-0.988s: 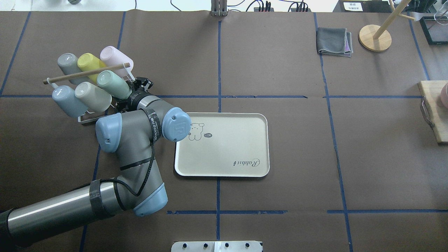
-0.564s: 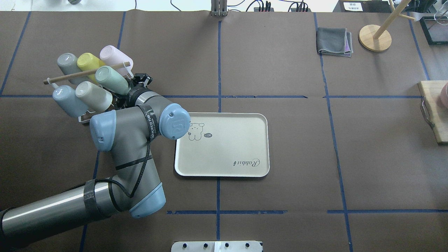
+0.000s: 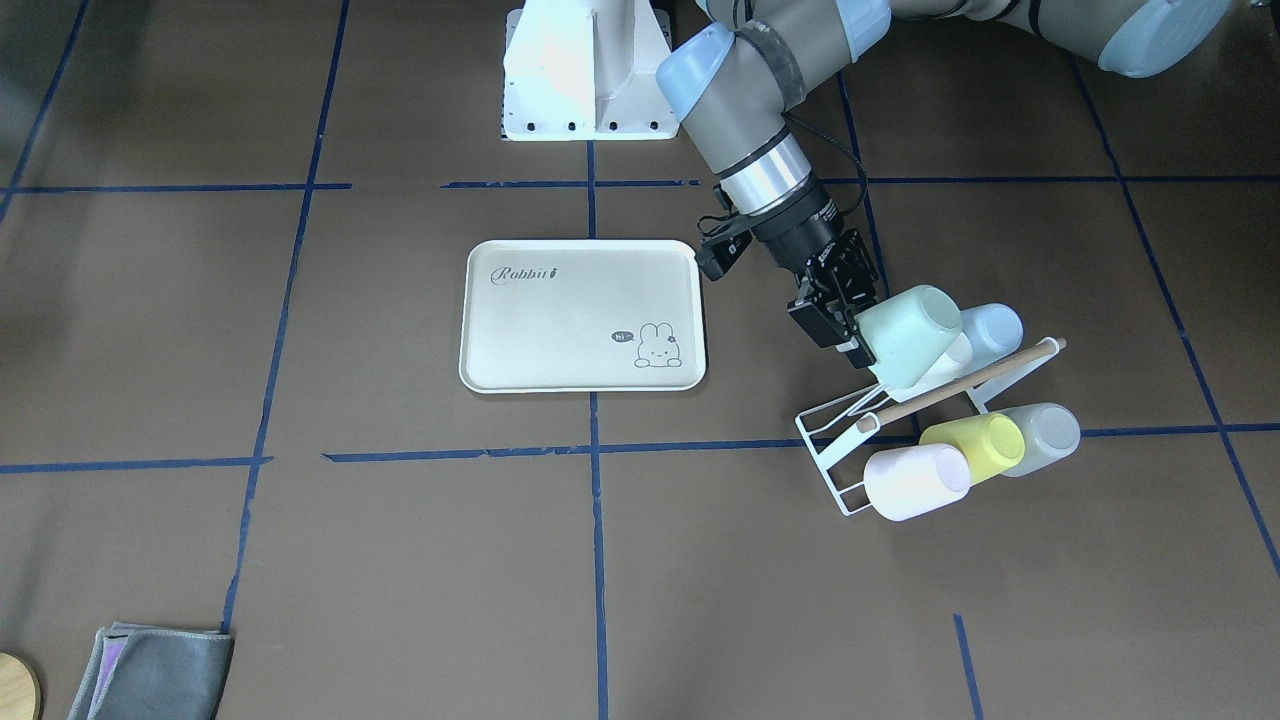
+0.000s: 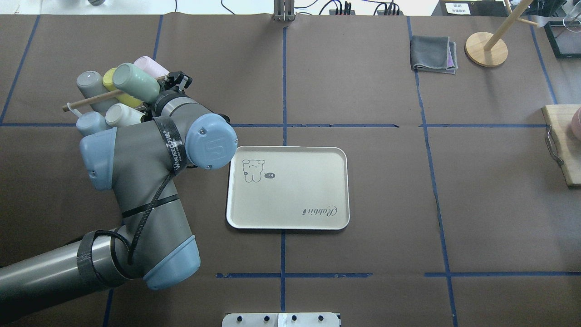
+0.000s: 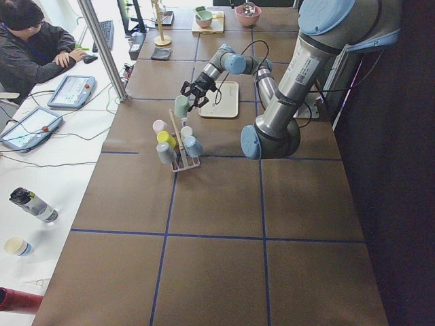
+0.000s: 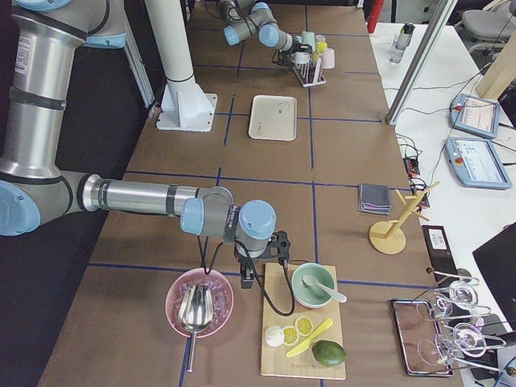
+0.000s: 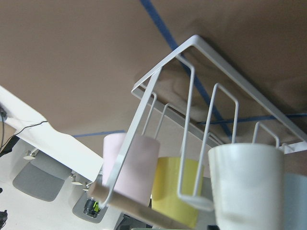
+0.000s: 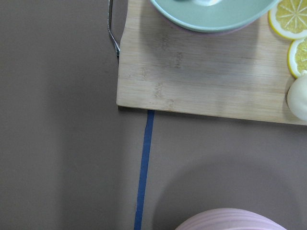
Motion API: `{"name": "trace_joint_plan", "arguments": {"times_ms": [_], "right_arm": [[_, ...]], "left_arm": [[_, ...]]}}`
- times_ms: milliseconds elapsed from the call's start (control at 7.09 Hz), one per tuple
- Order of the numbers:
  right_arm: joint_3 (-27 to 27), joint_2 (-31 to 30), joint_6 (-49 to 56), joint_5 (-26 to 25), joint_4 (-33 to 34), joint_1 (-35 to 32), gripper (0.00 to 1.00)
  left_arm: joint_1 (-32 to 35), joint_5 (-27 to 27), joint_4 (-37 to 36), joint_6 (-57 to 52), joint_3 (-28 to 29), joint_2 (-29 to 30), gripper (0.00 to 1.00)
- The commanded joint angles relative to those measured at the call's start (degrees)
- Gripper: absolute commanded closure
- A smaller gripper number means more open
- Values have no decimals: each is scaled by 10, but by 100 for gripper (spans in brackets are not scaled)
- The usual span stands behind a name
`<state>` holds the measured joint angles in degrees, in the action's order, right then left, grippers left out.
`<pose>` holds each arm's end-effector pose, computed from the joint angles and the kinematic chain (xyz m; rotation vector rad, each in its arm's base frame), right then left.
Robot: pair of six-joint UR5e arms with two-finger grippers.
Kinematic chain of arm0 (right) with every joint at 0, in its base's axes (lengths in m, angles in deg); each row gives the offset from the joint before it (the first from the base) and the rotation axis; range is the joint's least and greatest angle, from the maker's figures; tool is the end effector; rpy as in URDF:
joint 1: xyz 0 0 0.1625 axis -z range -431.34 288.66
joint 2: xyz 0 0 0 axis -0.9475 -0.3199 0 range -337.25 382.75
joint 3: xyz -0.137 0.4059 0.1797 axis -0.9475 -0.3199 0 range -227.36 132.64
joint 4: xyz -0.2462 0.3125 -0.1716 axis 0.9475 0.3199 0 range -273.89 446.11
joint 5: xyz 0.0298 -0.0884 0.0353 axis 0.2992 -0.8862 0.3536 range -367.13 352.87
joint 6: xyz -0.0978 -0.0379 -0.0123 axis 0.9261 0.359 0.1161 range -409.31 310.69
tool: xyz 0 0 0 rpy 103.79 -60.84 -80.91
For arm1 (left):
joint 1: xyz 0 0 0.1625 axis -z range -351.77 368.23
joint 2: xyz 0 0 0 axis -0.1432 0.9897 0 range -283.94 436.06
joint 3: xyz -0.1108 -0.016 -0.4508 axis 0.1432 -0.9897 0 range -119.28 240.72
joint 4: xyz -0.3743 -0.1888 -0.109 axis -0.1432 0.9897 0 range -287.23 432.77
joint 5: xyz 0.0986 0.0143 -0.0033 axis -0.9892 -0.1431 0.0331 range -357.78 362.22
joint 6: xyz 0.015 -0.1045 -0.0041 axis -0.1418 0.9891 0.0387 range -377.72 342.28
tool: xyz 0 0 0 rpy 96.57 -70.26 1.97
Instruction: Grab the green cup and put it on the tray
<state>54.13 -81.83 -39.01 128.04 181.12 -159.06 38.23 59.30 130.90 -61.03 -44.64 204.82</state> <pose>0.0431 -0.3849 0.7221 -0.0789 -0.7952 -0.1520 0.4748 -0.4942 0.2350 0.5125 -0.5692 1.6146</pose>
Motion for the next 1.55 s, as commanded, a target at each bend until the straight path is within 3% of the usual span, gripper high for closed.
{"name": "trace_joint_plan", "arguments": {"times_ms": [0,141,282,705,988,1411], "right_arm": [[-1,-1,1,0,0,0,0],[0,0,1,0,0,0,0],[0,0,1,0,0,0,0],[0,3,1,0,0,0,0],[0,3,1,0,0,0,0],[3,3,0,0,0,0,0]], "left_arm": [[8,0,0,-4,-58,-13,39],[8,13,2,-2,-88,-20,39],[9,60,21,22,-110,-22,38],[14,168,226,208,-123,-49,39],[14,189,407,324,-123,-105,39],[8,187,568,585,-110,-112,38]]}}
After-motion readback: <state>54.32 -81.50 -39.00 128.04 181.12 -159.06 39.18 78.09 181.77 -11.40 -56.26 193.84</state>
